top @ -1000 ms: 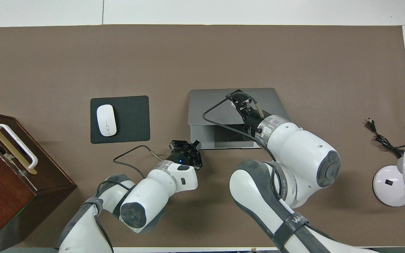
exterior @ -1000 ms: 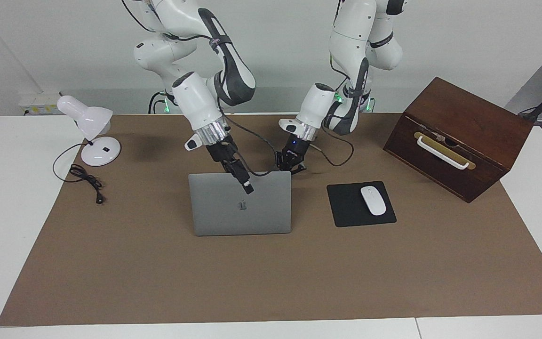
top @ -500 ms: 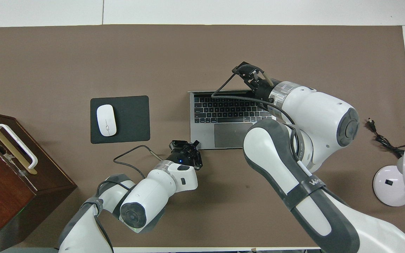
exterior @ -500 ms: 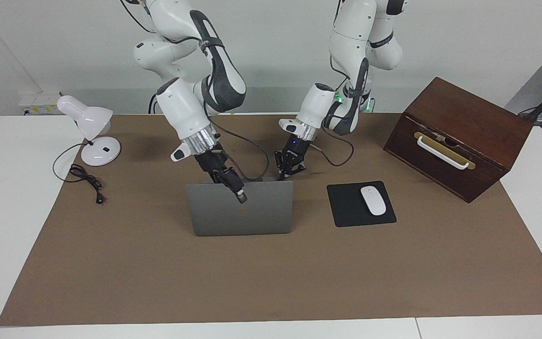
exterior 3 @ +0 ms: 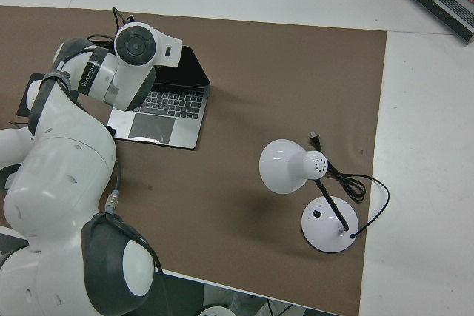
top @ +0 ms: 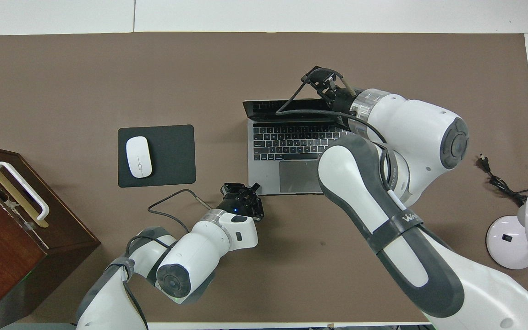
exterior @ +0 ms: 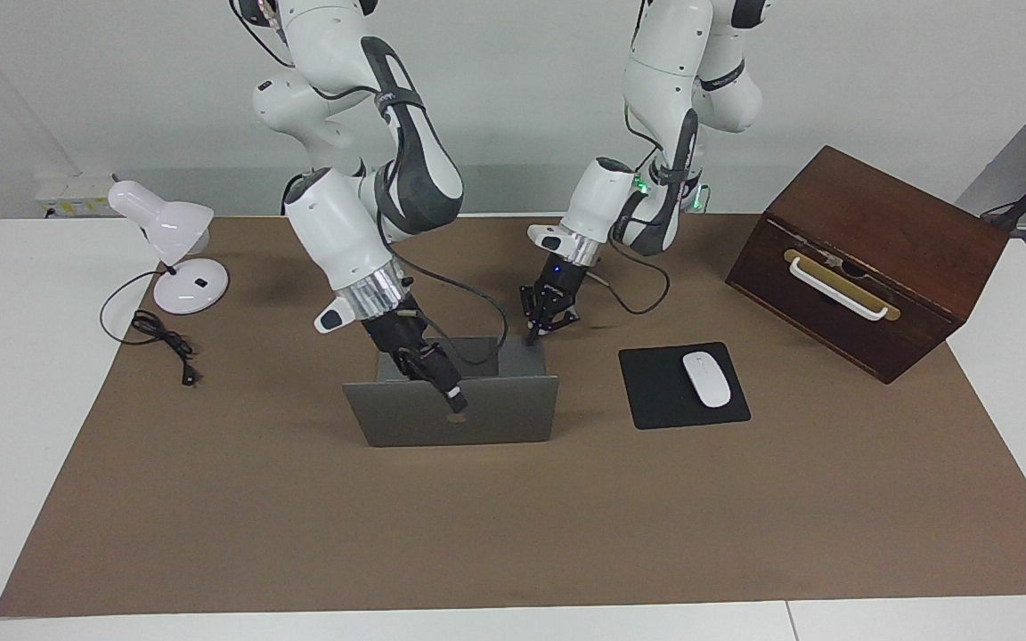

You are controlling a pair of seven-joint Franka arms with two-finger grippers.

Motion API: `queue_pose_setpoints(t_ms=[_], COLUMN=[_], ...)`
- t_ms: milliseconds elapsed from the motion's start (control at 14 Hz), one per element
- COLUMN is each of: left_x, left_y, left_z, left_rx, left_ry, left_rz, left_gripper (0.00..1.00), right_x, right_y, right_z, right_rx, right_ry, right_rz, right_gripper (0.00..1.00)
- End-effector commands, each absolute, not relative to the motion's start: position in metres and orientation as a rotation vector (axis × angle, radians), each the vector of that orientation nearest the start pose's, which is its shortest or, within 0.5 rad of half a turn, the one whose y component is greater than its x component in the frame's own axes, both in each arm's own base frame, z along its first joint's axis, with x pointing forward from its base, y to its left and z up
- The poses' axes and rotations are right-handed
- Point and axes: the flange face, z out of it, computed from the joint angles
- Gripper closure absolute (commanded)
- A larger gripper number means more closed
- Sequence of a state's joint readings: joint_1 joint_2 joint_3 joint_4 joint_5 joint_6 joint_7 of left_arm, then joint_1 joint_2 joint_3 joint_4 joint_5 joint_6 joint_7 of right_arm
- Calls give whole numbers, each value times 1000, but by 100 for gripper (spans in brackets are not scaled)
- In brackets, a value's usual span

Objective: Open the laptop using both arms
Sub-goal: 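Lift the laptop lid upward with the right gripper, left gripper holding base, then push the lid farther back with the right gripper to stand upright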

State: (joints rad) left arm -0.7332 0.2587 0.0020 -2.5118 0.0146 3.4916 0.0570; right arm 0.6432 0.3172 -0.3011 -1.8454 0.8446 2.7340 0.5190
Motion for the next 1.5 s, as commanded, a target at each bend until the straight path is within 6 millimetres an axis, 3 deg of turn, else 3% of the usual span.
queue_pose_setpoints(t_ms=[0,1071,1429], left_x=[387,387,387], left_y=[-343,-342,-342], left_z=[248,247,247], left_rx=[-2914,-2911,-2912], left_ry=[1260,1264,1261], left_rz=[-1100,-1096,-1096], left_gripper=[100,100,100], right_x=[649,671,673], right_y=[214,220,226], right_z=[421,400,410], right_rx=[-2261,-2290,-2278], right_ry=[923,915,904], right_rz=[-427,-435,-418], right_gripper=[0,0,0])
